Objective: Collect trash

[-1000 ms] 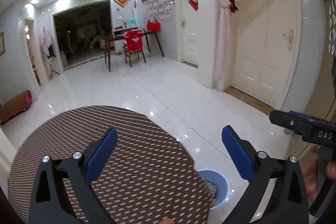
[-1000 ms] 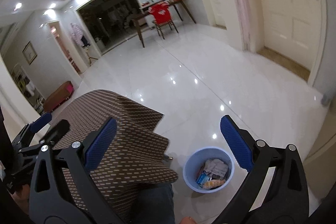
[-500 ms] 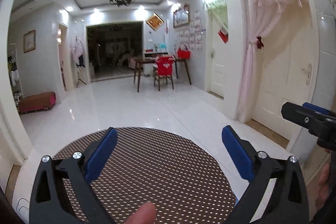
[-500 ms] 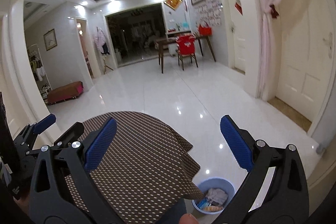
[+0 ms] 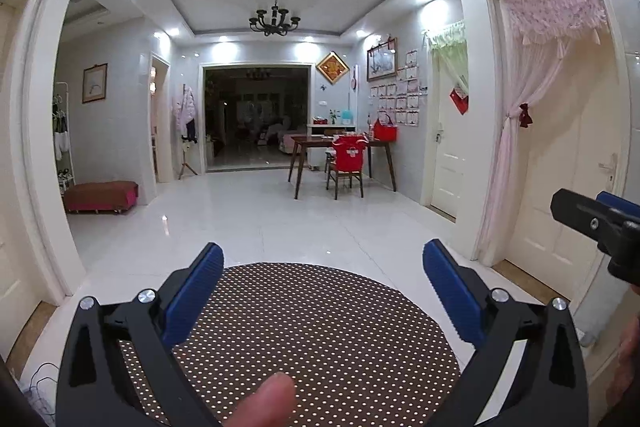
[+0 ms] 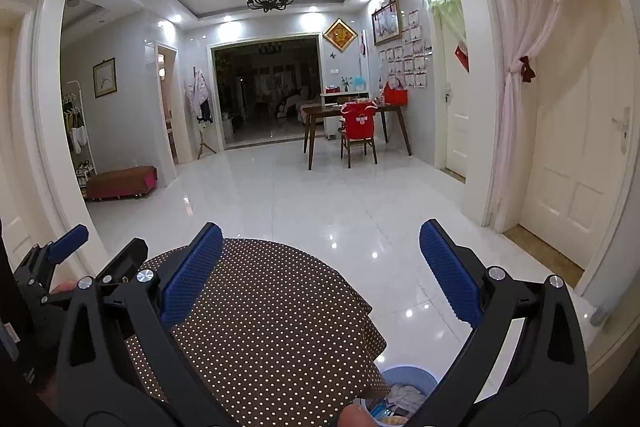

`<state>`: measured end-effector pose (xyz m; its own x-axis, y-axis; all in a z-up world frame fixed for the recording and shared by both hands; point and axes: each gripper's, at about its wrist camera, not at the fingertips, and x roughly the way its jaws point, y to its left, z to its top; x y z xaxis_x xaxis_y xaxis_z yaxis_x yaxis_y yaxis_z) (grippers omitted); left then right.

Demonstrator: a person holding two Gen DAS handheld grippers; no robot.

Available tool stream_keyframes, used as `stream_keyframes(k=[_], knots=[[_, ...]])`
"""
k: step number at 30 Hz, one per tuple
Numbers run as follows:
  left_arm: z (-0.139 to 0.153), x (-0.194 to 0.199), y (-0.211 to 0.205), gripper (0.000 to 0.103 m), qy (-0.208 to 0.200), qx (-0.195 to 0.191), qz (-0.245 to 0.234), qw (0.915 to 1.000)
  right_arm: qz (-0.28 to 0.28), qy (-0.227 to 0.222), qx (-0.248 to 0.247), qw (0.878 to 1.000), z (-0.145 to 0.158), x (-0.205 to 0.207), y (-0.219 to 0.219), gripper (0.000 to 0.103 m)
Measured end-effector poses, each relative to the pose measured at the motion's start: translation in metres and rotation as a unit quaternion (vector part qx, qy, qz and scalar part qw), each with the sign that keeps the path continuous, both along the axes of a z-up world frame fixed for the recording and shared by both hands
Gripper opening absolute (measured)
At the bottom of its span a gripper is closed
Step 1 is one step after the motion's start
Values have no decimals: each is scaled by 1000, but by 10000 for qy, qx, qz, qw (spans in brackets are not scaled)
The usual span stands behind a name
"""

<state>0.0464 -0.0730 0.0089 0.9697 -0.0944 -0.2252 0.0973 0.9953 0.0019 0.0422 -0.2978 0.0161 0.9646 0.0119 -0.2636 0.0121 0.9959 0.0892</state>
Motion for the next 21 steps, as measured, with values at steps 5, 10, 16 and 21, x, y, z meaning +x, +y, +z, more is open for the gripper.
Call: stream_keyframes(k=[5,10,16,21], knots=[[2,-8,5,98,-47,-37,141,9999,-61,-13,-68,10000,2,-3,3,97],[5,-11,9,98,-45,-119,197,9997,-101,-23,-90,9999,3,-8,5,97],[4,-17,12,98,-38,-182,206,9996,-186,-102,-129,9997,5,-15,7,97],[3,-16,9,98,5,-228,158,9996,-228,-95,-161,9996,4,-16,11,97]])
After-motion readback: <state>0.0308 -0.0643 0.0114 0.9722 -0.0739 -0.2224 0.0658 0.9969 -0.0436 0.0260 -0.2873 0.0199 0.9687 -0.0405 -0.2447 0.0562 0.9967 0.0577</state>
